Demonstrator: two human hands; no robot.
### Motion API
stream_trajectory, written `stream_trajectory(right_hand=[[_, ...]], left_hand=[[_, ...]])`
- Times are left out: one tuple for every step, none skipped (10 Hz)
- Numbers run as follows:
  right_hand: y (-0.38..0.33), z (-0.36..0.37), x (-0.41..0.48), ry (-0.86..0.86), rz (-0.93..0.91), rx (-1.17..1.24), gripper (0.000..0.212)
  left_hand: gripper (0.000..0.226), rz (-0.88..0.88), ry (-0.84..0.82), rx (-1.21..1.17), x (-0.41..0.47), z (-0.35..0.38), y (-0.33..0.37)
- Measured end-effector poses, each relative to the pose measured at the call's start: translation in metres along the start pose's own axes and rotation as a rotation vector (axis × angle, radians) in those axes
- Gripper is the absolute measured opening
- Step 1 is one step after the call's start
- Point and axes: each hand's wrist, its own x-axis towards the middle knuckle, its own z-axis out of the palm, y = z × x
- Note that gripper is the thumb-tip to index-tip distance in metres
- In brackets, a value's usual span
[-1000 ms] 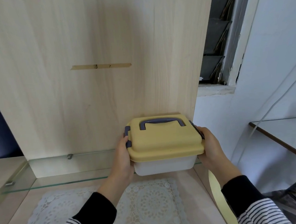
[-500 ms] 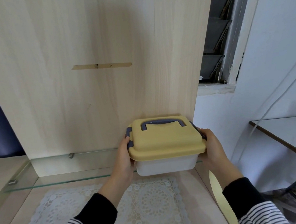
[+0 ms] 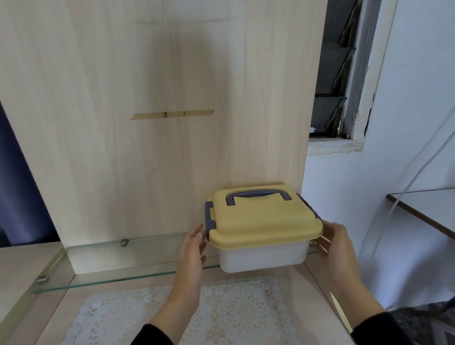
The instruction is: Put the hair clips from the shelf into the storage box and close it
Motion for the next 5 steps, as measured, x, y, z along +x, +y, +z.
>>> stream_trajectory(right_hand=[[0.019,-0.009,-0.013,0.106,-0.061,-0.111,0.025],[0.039,-0.020,-0.035,0.153,-0.121,-0.211,0.010],[0.065,-0.028,-0.060,0.210,-0.207,-0.286,0.017],[0.090,-0.028,-0.089,0.156,-0.266,-0.355,0.025],[0.161,-0.091,-0.059,0.010,-0.020,-0.217,0.031]], left_hand=[[0.019,0.074,0.123,0.046,-0.017,-0.015,-0.008],[0.017,0.124,0.194,0.081,-0.037,-0.033,-0.018],[0.025,0.126,0.228,0.103,-0.052,-0.058,-0.041],[0.038,0.108,0.221,0.111,-0.076,-0.078,-0.066],[0.040,-0.051,0.180,0.044,-0.091,-0.146,-0.124]])
